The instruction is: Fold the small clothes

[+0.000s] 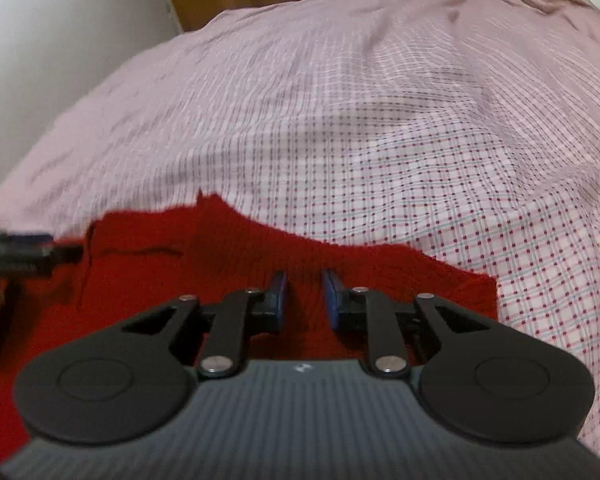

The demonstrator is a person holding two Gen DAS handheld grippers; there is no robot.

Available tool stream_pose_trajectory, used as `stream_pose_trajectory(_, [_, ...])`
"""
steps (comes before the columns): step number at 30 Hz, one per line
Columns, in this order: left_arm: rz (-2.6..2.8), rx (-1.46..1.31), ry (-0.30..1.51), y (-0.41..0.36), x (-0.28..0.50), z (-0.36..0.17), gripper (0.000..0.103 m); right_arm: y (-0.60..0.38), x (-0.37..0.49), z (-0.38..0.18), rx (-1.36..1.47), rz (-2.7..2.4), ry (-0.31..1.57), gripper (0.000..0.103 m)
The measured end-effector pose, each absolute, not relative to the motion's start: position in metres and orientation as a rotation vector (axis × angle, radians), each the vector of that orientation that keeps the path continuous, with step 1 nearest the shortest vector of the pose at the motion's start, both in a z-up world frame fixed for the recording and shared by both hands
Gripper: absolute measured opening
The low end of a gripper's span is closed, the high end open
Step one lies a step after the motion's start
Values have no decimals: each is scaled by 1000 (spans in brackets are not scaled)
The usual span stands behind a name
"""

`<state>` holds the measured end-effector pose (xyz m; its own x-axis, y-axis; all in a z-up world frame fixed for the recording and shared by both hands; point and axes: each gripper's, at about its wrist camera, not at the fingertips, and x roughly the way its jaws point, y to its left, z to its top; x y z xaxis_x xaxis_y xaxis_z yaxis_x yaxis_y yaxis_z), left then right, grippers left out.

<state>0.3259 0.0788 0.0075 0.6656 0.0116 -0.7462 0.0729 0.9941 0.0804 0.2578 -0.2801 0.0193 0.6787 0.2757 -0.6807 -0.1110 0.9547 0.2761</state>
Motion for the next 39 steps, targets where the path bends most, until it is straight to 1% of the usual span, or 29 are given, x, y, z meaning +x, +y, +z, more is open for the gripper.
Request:
stream_pose_trajectory(2, [-5, 113, 832, 83, 318, 17, 92, -287, 245, 33, 241, 220, 770, 26])
stream_pose_trajectory(6, [37, 144, 766, 95, 288, 44, 92, -303, 209, 64, 264, 222, 721, 26])
stream_pose_trajectory(9, [55, 117, 749, 108, 260, 67, 92, -311, 177, 84, 300, 218, 707, 29])
stream_pose_trajectory(10, [61, 99, 748, 113, 249, 75, 92, -314, 165, 91, 317, 226, 697, 37])
stream_pose_trajectory(11, [68, 82, 749, 118, 238, 82, 92, -315, 153, 99, 331, 227, 686, 42])
stream_pose_trajectory(12, [74, 64, 751, 124, 227, 88, 92, -316, 142, 105, 338, 229, 676, 52])
stream_pose_trajectory(13, [82, 44, 754, 130, 216, 94, 92, -316, 133, 111, 338, 230, 667, 56])
stream_pose_trajectory(19, [136, -75, 773, 167, 141, 118, 92, -301, 76, 146, 259, 240, 675, 56])
stream_pose_trajectory(24, [200, -125, 779, 196, 78, 122, 92, -277, 36, 153, 213, 274, 680, 56])
stream_pose_trajectory(32, [321, -274, 829, 245, 10, 96, 92, -226, -9, 120, 162, 271, 682, 56])
stream_pose_trajectory(39, [416, -331, 821, 278, -7, 80, 92, -188, -23, 83, 112, 197, 695, 56])
